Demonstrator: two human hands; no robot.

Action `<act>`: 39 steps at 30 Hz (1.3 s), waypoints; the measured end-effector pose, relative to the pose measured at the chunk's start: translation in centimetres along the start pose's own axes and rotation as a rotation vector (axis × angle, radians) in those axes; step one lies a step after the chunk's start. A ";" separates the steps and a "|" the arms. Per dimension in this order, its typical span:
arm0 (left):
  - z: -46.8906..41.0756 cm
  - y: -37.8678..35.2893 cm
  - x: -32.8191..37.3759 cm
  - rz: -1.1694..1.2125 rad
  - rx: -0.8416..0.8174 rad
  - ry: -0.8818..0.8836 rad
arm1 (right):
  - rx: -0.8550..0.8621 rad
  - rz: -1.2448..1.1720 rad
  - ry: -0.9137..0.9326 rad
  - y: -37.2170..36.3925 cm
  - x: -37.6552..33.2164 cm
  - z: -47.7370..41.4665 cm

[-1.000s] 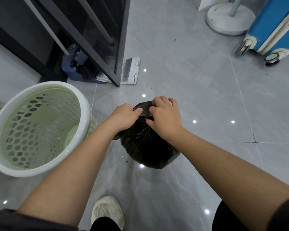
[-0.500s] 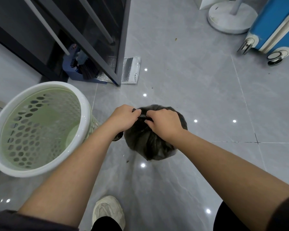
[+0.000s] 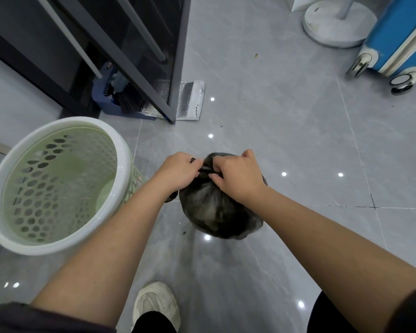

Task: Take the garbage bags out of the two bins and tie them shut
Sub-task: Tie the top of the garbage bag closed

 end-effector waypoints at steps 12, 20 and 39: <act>0.1 0.0 -0.4 0.023 0.000 0.003 | 0.035 -0.044 0.024 -0.8 0.2 -0.2; 0.1 0.0 -0.2 -0.032 0.009 -0.046 | 0.071 0.075 -0.012 0.1 -0.1 0.0; 0.3 0.0 -0.2 -0.071 -0.012 -0.023 | -0.097 -0.174 0.086 -0.2 0.8 0.4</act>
Point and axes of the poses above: each hand's wrist, its own z-axis away from the middle knuckle, its own y-axis out of the back of the hand, x = y × z, the point moved 2 cm from there along -z, towards the middle knuckle, and after that the axes turned 8 degrees about z, right-handed, at the moved point
